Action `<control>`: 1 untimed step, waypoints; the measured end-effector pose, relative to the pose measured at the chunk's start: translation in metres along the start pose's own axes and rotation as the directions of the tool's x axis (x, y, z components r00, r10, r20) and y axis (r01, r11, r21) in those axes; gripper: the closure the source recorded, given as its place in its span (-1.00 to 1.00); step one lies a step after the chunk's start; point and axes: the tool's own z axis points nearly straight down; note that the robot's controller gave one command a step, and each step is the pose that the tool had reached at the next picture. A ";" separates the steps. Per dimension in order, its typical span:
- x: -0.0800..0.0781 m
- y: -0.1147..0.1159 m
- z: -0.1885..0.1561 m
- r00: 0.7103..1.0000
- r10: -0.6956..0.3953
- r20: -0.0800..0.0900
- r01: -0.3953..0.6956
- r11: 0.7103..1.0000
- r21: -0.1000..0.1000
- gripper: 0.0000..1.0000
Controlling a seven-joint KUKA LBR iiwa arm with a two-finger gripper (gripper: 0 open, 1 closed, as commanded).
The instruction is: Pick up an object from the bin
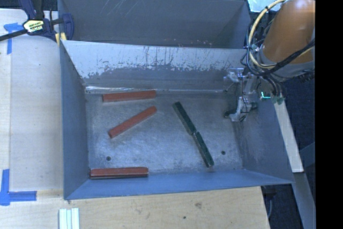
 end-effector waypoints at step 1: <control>0.013 -0.034 0.082 1.000 -0.008 0.000 0.008 1.000 0.000 -1.00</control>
Offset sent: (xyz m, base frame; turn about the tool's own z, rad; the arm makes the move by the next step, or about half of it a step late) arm -0.0113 -0.0315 -0.0767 -0.0126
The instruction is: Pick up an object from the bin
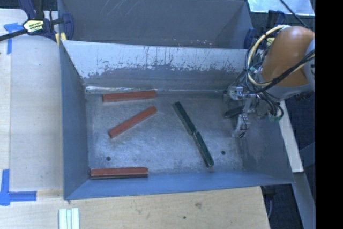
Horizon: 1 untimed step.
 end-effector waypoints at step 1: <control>0.013 -0.006 0.000 0.992 0.122 0.006 -0.122 0.992 -0.001 -1.00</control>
Offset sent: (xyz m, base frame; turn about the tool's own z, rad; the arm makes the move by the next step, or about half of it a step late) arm -0.0136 -0.0056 -0.0004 0.1233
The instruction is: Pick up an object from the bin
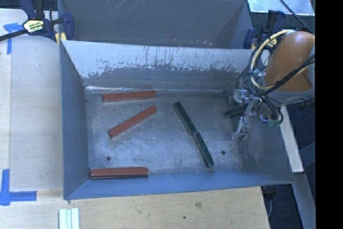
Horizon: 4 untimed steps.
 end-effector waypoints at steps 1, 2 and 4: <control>0.000 0.001 0.000 1.000 -0.002 0.001 0.002 1.000 0.000 1.00; 0.000 0.000 0.000 1.000 -0.002 0.001 0.002 1.000 0.001 -1.00; 0.050 0.015 0.002 0.789 0.614 -0.004 -0.614 0.789 -0.021 -1.00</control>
Offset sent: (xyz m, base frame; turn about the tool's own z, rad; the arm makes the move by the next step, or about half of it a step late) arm 0.0000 0.0000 0.0000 0.0000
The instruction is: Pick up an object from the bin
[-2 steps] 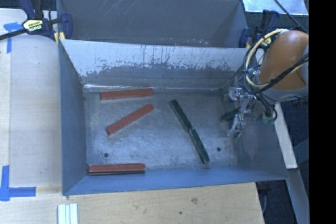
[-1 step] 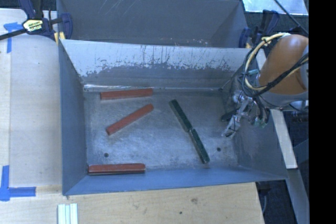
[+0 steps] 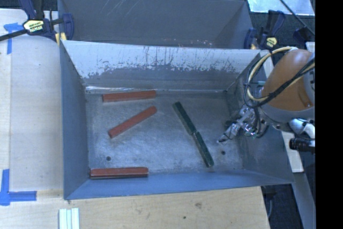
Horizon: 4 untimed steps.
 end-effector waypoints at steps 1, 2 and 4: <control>-0.006 0.005 0.006 1.000 -0.018 0.000 0.018 1.000 0.007 -1.00; -0.009 0.000 0.007 1.000 -0.009 0.003 0.009 1.000 0.016 1.00; 0.064 0.034 0.010 0.997 -0.072 -0.001 0.072 0.997 0.021 -1.00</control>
Offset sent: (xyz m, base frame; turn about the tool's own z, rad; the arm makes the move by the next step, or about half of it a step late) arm 0.0035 -0.0092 -0.0084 -0.0017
